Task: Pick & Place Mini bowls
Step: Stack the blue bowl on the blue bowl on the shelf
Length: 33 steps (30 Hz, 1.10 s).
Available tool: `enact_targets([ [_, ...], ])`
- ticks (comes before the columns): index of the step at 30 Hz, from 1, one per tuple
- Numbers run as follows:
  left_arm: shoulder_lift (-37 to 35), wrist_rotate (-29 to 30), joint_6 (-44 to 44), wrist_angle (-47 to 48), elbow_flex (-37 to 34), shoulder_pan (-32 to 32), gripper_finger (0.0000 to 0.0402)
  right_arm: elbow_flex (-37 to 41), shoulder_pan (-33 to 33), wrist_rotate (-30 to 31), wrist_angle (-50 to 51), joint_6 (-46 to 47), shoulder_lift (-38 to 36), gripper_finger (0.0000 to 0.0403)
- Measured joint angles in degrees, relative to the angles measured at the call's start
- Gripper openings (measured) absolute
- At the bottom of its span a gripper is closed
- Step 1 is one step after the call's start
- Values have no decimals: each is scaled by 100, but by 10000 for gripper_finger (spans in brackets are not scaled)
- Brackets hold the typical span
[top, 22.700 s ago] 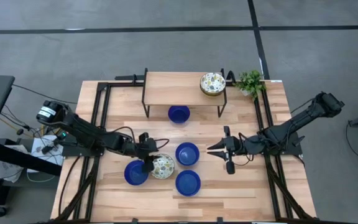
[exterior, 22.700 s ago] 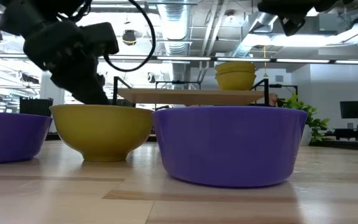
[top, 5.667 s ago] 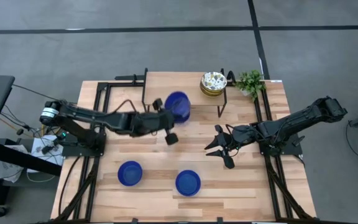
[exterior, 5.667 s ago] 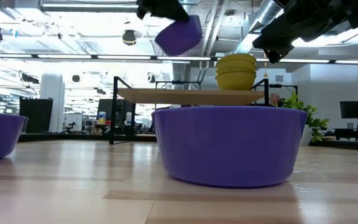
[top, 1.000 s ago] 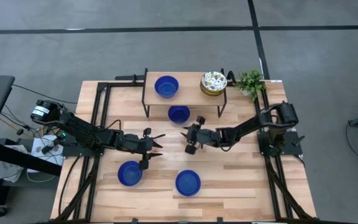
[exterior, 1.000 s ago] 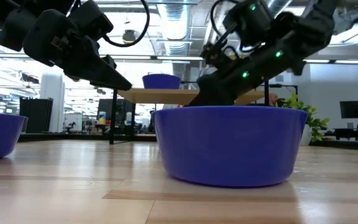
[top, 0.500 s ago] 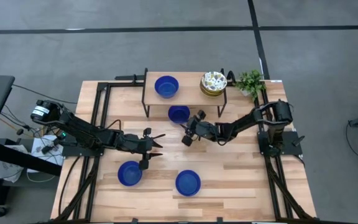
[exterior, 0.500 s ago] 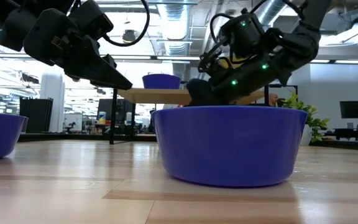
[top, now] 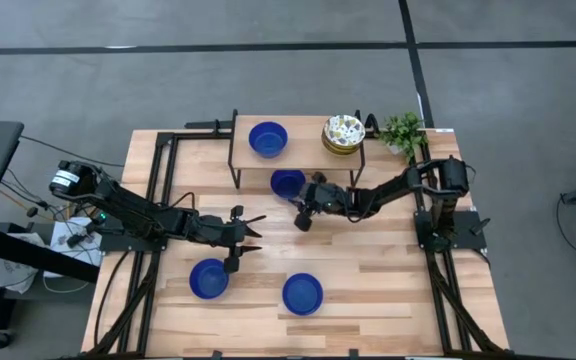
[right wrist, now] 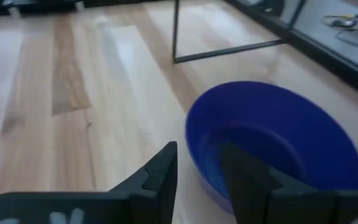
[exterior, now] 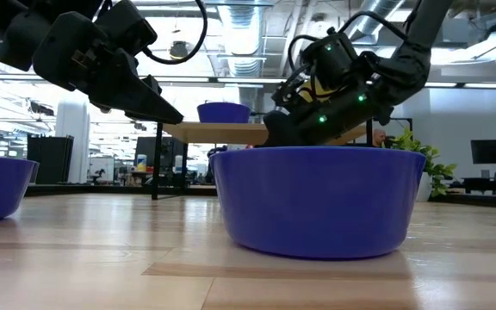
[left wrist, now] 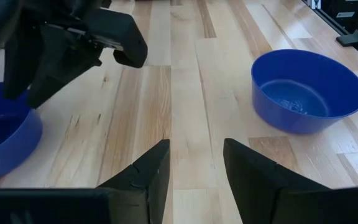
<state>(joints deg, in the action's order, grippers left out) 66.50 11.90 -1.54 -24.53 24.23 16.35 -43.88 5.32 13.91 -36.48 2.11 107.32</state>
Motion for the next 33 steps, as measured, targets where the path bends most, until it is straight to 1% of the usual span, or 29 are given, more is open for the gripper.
enact_targets([
  [6,0,1,0,-1,0,-1,149,0,85,-504,244,-103,-3,113],
  [11,0,0,0,-2,0,-1,149,0,83,-564,369,-109,-8,113],
  [17,0,0,-1,-2,0,-1,149,0,83,-957,394,-109,-8,113],
  [24,0,0,0,-2,0,-1,149,0,78,-968,395,-130,-8,113],
  [30,0,0,-2,-2,0,0,149,0,71,-885,301,-935,-8,113],
  [33,0,0,0,-2,0,1,149,0,70,-633,192,-1161,-8,113],
])
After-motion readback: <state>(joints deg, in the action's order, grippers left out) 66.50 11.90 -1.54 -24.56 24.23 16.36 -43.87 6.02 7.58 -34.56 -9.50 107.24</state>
